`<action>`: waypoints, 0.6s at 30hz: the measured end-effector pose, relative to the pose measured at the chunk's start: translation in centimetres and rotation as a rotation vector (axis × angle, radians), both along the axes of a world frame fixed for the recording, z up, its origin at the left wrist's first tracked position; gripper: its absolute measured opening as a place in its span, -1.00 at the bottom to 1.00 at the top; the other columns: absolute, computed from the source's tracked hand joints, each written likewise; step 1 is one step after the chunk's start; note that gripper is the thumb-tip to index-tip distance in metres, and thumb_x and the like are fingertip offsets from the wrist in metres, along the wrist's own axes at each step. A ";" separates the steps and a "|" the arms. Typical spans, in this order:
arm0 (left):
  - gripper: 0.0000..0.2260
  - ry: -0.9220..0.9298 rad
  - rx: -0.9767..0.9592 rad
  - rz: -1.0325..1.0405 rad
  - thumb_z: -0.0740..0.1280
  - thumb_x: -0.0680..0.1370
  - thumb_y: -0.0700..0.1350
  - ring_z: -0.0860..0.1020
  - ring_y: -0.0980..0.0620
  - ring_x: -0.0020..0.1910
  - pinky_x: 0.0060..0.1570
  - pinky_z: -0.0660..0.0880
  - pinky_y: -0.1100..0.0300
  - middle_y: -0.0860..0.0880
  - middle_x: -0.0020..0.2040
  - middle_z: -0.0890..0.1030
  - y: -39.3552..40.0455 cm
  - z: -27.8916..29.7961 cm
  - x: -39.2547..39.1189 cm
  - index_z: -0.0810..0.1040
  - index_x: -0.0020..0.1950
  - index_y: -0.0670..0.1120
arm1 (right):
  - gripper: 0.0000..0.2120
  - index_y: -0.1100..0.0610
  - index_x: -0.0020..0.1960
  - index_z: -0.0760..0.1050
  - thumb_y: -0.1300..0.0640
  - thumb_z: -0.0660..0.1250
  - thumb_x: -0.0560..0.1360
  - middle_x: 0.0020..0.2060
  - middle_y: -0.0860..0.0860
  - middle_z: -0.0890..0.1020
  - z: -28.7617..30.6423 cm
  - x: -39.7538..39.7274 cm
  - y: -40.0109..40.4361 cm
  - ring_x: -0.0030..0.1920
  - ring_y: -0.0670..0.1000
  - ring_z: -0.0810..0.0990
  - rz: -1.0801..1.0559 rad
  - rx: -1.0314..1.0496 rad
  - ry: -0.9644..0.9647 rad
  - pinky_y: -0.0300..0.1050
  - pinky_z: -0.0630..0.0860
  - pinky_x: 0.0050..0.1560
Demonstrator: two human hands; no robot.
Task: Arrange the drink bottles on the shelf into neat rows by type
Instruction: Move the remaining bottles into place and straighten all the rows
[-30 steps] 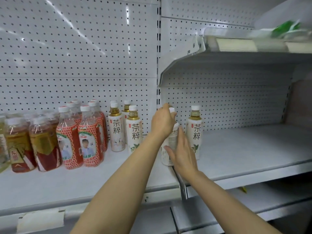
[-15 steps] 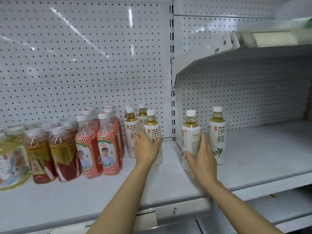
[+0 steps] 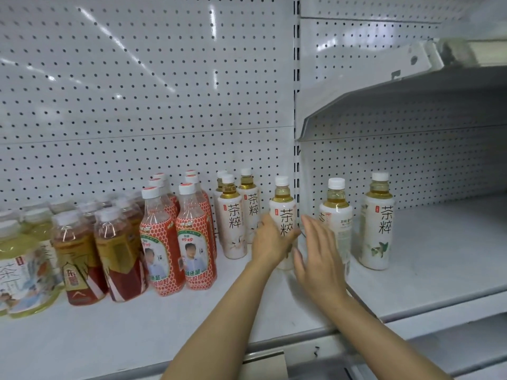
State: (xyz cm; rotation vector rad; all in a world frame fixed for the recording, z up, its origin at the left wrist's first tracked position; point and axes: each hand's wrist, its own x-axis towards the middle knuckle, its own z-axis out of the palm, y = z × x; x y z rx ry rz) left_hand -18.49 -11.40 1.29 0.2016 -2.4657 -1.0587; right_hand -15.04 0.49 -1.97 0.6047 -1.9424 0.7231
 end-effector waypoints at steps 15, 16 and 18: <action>-0.25 0.135 0.279 0.410 0.43 0.52 -0.13 0.31 -0.29 0.41 0.38 0.32 -0.09 -0.31 0.46 0.26 -5.6 -1.0 -1.6 0.05 0.54 -0.25 | -0.36 0.15 0.30 0.25 0.08 0.51 0.35 0.20 0.10 0.53 0.9 -5.2 -5.2 0.17 0.12 0.53 0.011 -0.258 -0.715 0.00 0.51 0.04; -0.28 0.138 0.284 0.420 0.43 0.52 -0.15 0.34 -0.29 0.39 0.36 0.34 -0.09 -0.31 0.44 0.29 -5.6 -1.1 -1.8 0.08 0.53 -0.25 | -0.37 0.14 0.28 0.27 0.08 0.52 0.34 0.19 0.09 0.54 1.0 -5.6 -5.6 0.17 0.12 0.53 0.030 -0.263 -0.725 -0.02 0.49 0.04; -0.30 0.148 0.278 0.430 0.42 0.53 -0.16 0.36 -0.29 0.38 0.34 0.36 -0.08 -0.30 0.43 0.31 -5.7 -1.2 -1.9 0.09 0.53 -0.26 | -0.41 0.13 0.26 0.30 0.11 0.52 0.34 0.17 0.08 0.55 1.3 -6.1 -6.5 0.16 0.10 0.53 0.074 -0.276 -0.731 -0.07 0.46 0.03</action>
